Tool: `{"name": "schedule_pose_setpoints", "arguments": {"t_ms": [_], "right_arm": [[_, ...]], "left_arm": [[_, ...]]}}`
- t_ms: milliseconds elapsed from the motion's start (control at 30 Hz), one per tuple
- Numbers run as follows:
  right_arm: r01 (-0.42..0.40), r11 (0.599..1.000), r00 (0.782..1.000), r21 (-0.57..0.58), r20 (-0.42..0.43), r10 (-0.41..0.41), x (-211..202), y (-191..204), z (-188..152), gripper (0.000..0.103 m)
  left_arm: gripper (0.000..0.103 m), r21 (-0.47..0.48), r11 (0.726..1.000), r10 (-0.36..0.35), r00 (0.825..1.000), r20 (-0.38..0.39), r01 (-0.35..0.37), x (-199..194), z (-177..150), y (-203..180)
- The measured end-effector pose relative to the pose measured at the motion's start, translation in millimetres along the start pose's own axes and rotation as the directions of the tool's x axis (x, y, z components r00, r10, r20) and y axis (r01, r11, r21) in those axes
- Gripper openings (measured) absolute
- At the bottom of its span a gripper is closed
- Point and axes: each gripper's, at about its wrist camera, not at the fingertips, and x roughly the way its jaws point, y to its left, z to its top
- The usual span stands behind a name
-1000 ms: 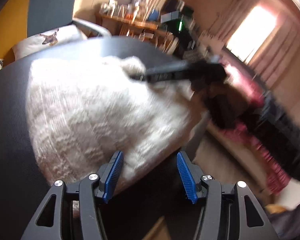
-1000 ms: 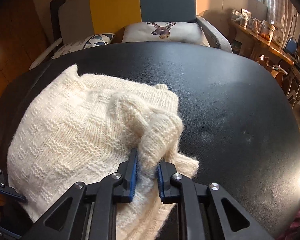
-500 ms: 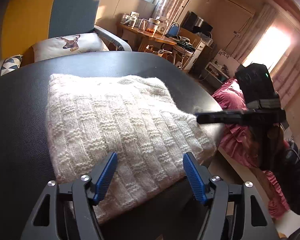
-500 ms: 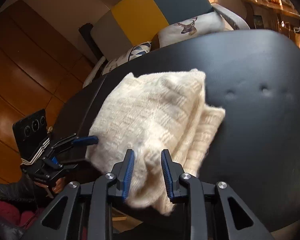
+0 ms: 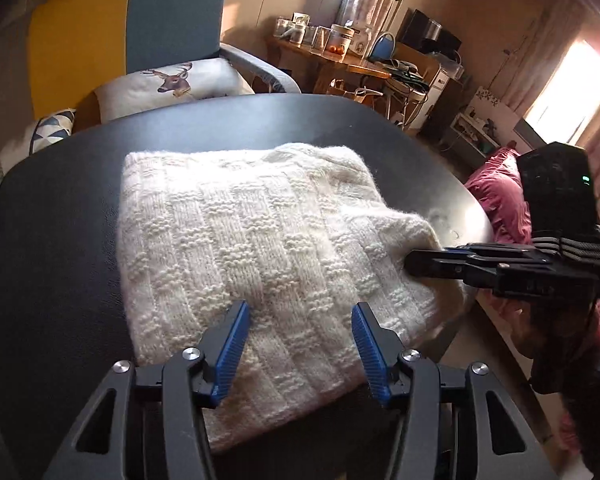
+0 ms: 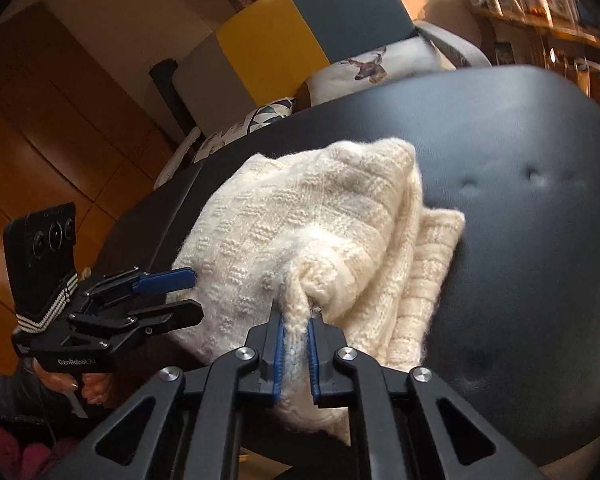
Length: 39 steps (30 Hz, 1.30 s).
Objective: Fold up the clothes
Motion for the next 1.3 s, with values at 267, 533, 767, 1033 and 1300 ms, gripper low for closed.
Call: {"name": "schedule_pose_setpoints", "arguments": {"t_ms": [267,533,767,1033,1300], "right_arm": [[0.22,0.969,0.971,-0.112,-0.07,-0.229,26,1,-31,0.008],[0.256,0.967,0.967,0.011,-0.022,-0.256,24,12,-40,0.022],[0.155,0.98,0.988,0.125,-0.019,-0.154,13,2,-53,0.024],[0.177,0.969,0.984,0.171,-0.005,-0.179,-18,1,-56,0.025],[-0.038,0.969,0.999,0.243,0.014,0.036,-11,-6,-33,0.027]], "left_arm": [[0.056,-0.075,0.997,-0.023,0.999,-0.048,0.02,8,3,4],[0.064,-0.118,0.989,-0.089,0.995,-0.038,0.084,4,0,16],[0.064,-0.148,0.978,-0.151,0.988,-0.021,0.146,-1,-2,28],[0.064,-0.131,0.977,-0.171,0.985,-0.01,0.168,-7,-5,33],[0.064,-0.135,0.979,-0.156,0.988,-0.011,0.153,-8,-6,31]]}}
